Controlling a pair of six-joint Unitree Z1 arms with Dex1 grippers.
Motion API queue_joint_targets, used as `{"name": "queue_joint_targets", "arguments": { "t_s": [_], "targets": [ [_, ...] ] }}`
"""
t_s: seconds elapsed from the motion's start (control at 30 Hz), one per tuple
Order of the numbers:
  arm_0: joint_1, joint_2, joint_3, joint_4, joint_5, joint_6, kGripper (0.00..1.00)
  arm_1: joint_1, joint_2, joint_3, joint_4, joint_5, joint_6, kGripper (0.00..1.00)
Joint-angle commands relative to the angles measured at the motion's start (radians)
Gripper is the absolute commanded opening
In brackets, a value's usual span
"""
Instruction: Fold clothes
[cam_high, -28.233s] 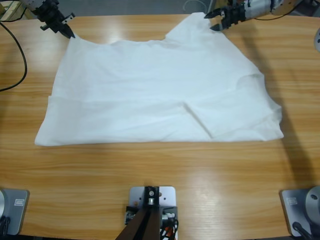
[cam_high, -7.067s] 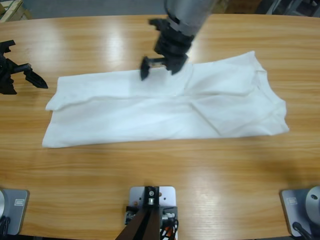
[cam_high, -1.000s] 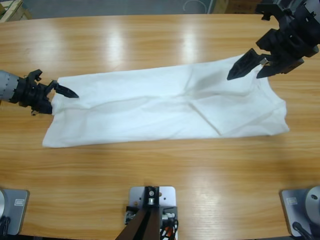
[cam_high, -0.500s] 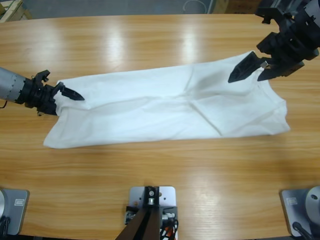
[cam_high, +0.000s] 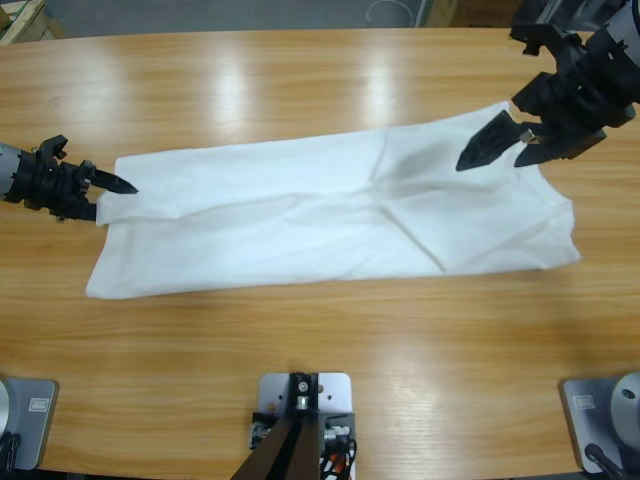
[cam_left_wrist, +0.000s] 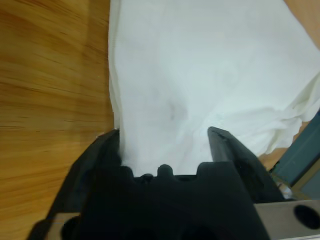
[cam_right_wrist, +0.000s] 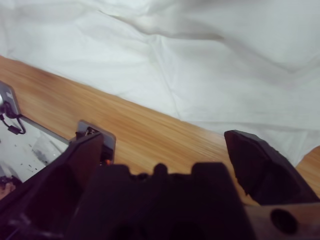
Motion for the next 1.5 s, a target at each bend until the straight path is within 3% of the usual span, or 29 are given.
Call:
{"name": "queue_joint_targets", "arguments": {
  "t_s": [0.03,0.2,0.23,0.37,1.1,1.5],
  "targets": [
    [-0.017,0.053,-0.006,0.003,0.019,0.01,0.669,-0.02,-0.042,0.047,-0.015,0.015,-0.009,1.0],
    [-0.085,0.059,-0.108,0.132,0.144,0.015,0.707,-0.025,-0.048,0.058,-0.017,0.015,-0.009,1.0],
    [-0.086,0.063,-0.119,0.147,0.162,0.016,0.75,-0.027,-0.048,0.058,-0.018,0.015,-0.009,1.0],
    [-0.079,0.055,-0.137,0.167,0.219,0.018,0.757,-0.027,-0.048,0.061,-0.02,0.015,-0.009,1.0],
    [-0.088,0.153,-0.157,0.172,0.101,0.06,0.757,-0.053,-0.071,0.091,-0.025,0.014,-0.018,1.0],
    [-0.159,0.114,-0.114,0.207,0.115,0.031,0.752,-0.065,-0.108,0.118,-0.026,0.015,-0.016,1.0]
  ]
}}
